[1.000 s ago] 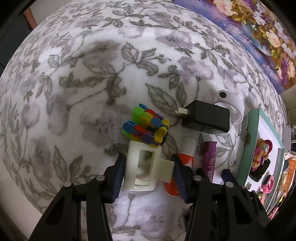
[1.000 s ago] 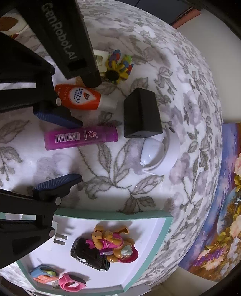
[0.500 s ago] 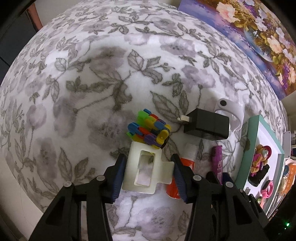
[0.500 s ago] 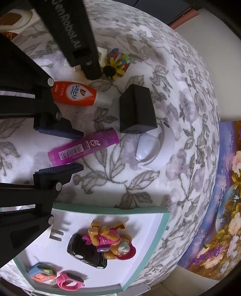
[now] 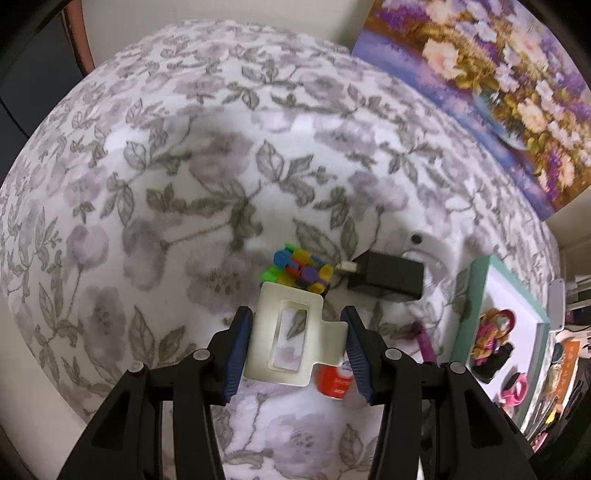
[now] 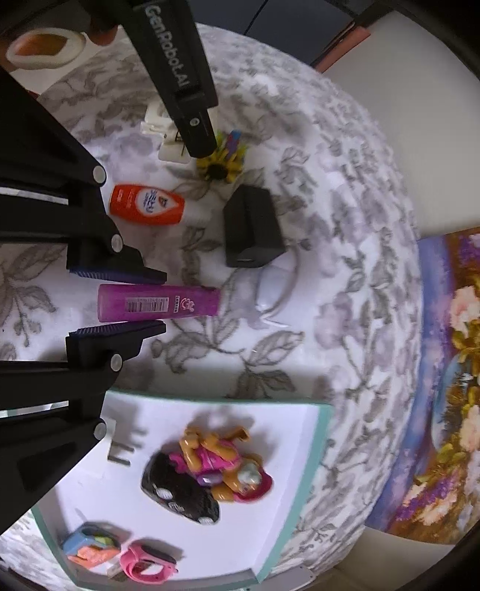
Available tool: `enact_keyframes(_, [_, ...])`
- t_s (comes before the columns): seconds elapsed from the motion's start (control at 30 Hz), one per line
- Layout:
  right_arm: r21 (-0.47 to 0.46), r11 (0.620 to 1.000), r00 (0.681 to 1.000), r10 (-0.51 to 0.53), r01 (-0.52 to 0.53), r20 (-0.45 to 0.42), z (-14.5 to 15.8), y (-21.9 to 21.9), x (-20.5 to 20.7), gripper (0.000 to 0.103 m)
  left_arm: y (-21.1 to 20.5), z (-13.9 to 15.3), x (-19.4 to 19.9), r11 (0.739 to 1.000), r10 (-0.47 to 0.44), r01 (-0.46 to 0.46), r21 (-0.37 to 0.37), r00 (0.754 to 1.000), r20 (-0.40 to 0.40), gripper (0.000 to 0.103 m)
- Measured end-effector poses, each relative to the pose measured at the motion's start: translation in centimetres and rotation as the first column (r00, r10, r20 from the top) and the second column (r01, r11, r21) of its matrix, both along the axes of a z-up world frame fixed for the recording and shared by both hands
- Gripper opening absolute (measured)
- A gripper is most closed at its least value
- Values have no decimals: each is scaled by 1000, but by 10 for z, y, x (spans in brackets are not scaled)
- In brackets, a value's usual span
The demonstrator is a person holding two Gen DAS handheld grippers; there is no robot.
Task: Organize rigid objects
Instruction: 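Grasp the pink tube with the right tool while the left tool lifts the clip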
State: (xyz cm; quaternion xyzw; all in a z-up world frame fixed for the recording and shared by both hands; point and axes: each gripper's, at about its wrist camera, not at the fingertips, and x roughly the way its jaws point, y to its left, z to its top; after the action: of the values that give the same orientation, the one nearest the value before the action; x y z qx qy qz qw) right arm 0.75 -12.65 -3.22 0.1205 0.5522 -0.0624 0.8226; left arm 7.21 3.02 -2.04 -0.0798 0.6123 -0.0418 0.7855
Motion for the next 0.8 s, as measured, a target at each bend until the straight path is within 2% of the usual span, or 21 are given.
enact_keyframes(0.3, [26,997,995,-68,66,75,35,-32,-18,15,-22,39,-15,999,-40,41,-10,993,113,51])
enact_keyframes(0.6, [94,987,986,-137,128,93,40,-61,-26,12,-45,47,-23,996,-90,93,-16,988,125,51])
enact_keyframes(0.8, [101,987,985,-135,125,103,43,-65,-30,12,-55,50,-27,993,-116,118,-9,985,130,51])
